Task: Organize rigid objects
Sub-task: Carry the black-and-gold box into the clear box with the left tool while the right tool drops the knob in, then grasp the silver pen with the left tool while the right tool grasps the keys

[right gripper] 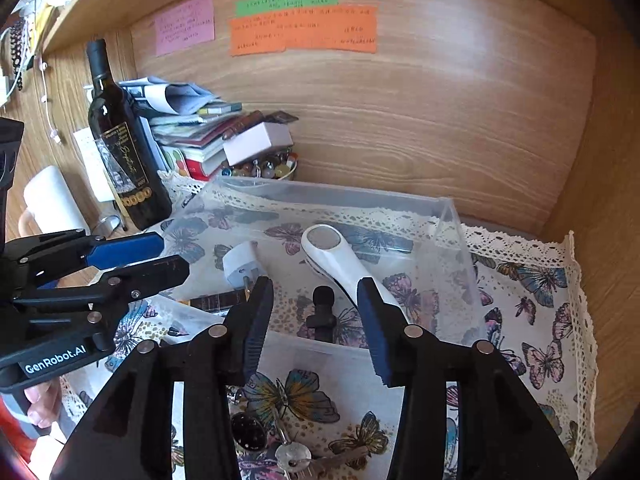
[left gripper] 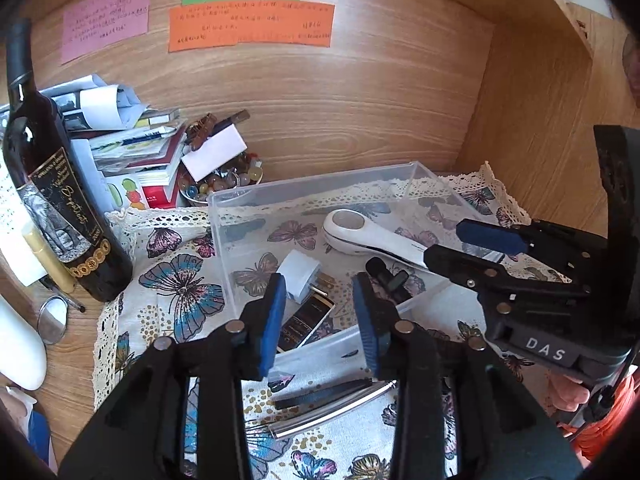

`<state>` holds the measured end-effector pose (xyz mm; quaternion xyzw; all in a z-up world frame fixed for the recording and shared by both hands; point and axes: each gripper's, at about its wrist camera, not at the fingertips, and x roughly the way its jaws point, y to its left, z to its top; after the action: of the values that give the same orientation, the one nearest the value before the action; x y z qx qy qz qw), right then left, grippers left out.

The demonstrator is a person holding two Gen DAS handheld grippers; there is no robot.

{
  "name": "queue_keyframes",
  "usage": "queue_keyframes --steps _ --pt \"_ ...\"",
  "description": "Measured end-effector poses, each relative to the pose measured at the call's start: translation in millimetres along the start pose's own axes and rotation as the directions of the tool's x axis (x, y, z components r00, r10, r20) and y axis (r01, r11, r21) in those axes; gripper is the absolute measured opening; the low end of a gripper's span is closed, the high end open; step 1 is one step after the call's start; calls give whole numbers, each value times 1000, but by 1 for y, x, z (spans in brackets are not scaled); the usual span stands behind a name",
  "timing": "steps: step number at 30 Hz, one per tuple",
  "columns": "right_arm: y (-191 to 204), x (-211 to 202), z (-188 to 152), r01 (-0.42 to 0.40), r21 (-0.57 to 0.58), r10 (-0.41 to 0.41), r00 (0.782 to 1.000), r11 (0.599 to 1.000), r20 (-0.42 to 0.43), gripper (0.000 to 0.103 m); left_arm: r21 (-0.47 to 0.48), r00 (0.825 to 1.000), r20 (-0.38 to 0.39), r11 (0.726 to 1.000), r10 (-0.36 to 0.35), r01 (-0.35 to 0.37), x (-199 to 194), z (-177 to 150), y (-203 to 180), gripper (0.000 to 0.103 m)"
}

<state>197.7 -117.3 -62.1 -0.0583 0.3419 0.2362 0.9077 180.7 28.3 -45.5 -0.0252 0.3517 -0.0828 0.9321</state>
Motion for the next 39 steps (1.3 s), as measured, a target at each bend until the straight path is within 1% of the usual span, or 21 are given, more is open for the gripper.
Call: queue_keyframes --steps 2,3,4,5,8,10,13,16,19,22,24,26,27,30,31,32,34,36,39 --pt "-2 -8 -1 1 2 -1 1000 1000 15 46 2 1000 21 1000 2 -2 -11 0 1 49" --pt "-3 -11 -1 4 2 -4 1000 1000 21 47 3 999 32 1000 5 -5 -18 0 1 53" --pt "-4 -15 -2 10 4 -10 1000 1000 27 47 5 999 41 1000 8 -8 -23 -1 2 60" --pt "-5 -20 -4 11 7 -11 999 1000 35 48 8 999 49 1000 12 -12 -28 -2 2 65" --pt "-9 -31 -11 -5 23 4 999 1000 40 55 21 998 56 999 28 -30 -40 -9 4 72" --pt "-11 -36 -16 -5 25 4 999 1000 41 58 18 999 36 999 32 -33 -41 -16 7 73" --pt "-10 -41 -27 9 15 -10 1000 1000 28 60 17 1000 -17 1000 8 -7 -36 -28 9 73" --pt "-12 -41 -38 -12 23 12 1000 1000 -6 61 21 997 -71 1000 -18 19 -26 -39 6 73" --pt "-13 -41 -53 -11 29 12 999 1000 -40 62 39 993 -113 998 -33 38 -14 -52 -1 73" --pt "-12 -39 -70 -13 28 15 997 1000 -81 65 71 985 -160 995 -58 70 0 -63 -11 73" --pt "-12 -34 -80 -15 22 17 993 1000 -116 68 88 979 -199 994 -48 67 11 -68 -15 73" --pt "-10 -29 -88 -25 11 26 989 1000 -143 71 85 970 -237 994 -50 72 22 -70 -17 73" --pt "-10 -27 -92 -34 8 35 988 999 -153 74 83 965 -255 993 -54 78 27 -71 -18 73" --pt "-8 -19 -98 -60 -14 57 980 998 -188 79 89 959 -277 992 -62 90 36 -68 -21 73" --pt "-7 -16 -99 -57 -28 50 979 998 -198 79 90 957 -283 992 -65 93 39 -67 -21 70" --pt "-6 -13 -99 -54 -45 43 977 998 -208 80 87 955 -290 991 -70 99 41 -66 -22 64" --pt "-4 -8 -98 -51 -72 34 974 996 -225 80 70 951 -301 992 -75 101 46 -64 -22 59" --pt "-5 -3 -98 -56 -71 37 970 996 -242 80 57 951 -300 994 -75 96 48 -64 -20 56" --pt "-5 5 -99 -36 -76 15 966 996 -259 80 54 952 -297 995 -69 89 48 -65 -19 48"
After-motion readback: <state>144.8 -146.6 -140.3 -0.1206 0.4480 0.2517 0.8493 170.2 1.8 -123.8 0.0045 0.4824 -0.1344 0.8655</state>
